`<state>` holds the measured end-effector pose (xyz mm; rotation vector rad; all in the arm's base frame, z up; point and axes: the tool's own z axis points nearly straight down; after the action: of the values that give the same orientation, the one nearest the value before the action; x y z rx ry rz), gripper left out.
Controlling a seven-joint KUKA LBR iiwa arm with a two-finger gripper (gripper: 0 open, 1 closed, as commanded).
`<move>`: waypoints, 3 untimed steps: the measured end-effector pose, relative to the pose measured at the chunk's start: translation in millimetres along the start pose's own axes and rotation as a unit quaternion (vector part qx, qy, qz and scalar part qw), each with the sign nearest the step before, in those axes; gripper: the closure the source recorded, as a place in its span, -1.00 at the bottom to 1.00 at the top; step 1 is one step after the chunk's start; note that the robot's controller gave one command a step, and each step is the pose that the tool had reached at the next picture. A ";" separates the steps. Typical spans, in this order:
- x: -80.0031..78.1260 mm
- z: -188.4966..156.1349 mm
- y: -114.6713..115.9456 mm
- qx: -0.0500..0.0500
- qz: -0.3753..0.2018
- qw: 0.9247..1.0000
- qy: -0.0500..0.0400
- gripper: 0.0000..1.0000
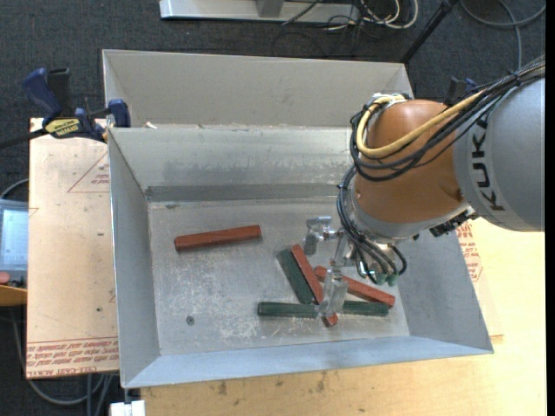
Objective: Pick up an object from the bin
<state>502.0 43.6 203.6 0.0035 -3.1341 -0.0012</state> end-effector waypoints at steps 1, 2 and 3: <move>16.0 132.1 7.9 -0.001 -0.018 1.000 -0.006 -1.00; 3.9 132.3 28.2 0.000 -0.205 0.979 -0.009 -1.00; 5.4 132.8 27.3 0.000 -0.205 0.979 -0.005 1.00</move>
Offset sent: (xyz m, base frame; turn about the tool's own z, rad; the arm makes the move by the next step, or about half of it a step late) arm -0.0179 0.0072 -0.1295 -0.0372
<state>495.4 71.0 70.9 0.6472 -3.0772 -0.0029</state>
